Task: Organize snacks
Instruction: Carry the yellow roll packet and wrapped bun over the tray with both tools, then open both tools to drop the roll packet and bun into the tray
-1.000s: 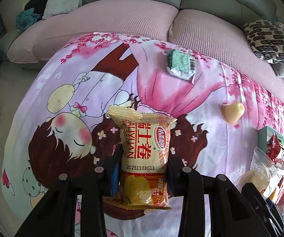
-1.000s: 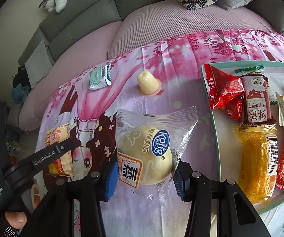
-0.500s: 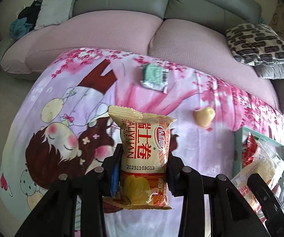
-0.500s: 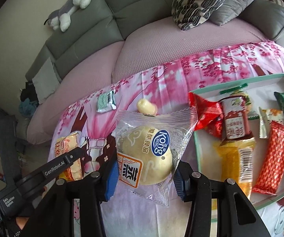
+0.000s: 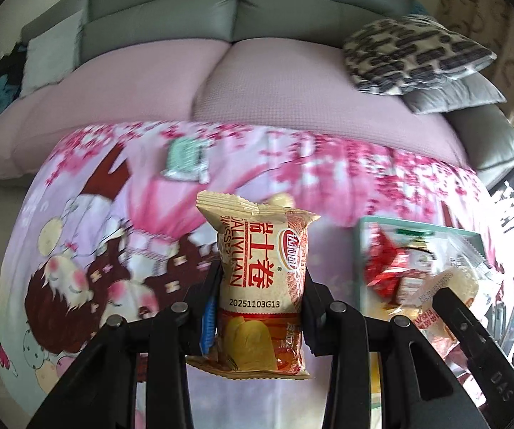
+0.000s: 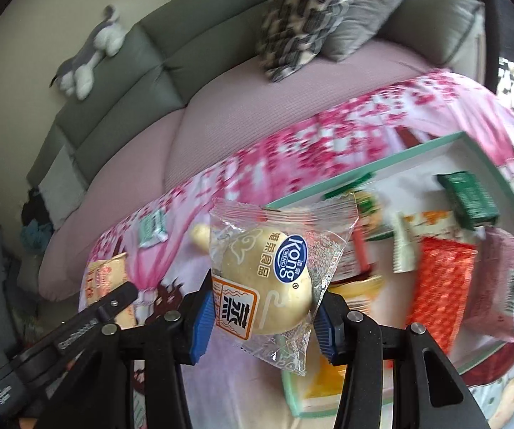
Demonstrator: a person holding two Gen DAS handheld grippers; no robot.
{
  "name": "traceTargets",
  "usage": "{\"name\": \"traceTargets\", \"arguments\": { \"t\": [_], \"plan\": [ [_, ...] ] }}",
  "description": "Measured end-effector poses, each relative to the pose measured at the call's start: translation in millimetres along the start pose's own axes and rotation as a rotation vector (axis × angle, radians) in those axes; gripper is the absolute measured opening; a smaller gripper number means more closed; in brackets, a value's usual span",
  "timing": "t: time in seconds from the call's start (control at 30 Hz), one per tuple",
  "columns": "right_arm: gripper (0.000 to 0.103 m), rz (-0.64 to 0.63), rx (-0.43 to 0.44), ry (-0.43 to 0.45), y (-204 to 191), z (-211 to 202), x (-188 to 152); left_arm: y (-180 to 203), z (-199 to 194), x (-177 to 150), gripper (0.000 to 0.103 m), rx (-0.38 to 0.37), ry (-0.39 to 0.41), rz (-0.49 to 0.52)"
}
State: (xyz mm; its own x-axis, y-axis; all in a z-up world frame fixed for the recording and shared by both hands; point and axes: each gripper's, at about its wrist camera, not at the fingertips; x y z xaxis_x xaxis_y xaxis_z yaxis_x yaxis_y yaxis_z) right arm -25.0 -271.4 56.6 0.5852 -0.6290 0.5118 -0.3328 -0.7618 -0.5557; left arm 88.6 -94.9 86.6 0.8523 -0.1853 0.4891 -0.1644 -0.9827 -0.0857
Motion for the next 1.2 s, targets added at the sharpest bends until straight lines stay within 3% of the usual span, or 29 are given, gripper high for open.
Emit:
{"name": "traceTargets", "arguments": {
  "t": [0.3, 0.63, 0.97, 1.2],
  "plan": [
    [0.050, 0.086, -0.136, 0.062, 52.4, -26.5, 16.2, 76.1, -21.3, -2.3, 0.040, -0.078, 0.030, 0.149],
    [0.051, 0.124, -0.283, 0.087, 87.4, -44.7, 19.5, 131.0, -23.8, -10.8, 0.040, -0.105, 0.023, 0.250],
    [0.051, 0.184, -0.353, 0.104, 114.8, -58.7, 22.3, 168.1, -17.0, -20.6, 0.040, -0.117, 0.006, 0.321],
    [0.051, 0.201, -0.351, 0.084, 122.8, -54.6, 22.2, 189.0, -9.6, -26.8, 0.040, -0.120, -0.013, 0.361]
  ]
}}
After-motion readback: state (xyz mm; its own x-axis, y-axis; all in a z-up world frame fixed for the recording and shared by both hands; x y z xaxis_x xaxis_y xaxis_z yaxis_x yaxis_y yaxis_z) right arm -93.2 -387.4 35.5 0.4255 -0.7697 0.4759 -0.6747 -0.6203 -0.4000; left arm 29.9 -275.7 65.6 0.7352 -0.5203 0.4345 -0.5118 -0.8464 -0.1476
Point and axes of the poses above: each gripper's, at about its wrist camera, not at the fingertips, and z roughly the way its jaws point, y to its right, x to its top, and after that the axes turned 11 degrees about x, right-handed
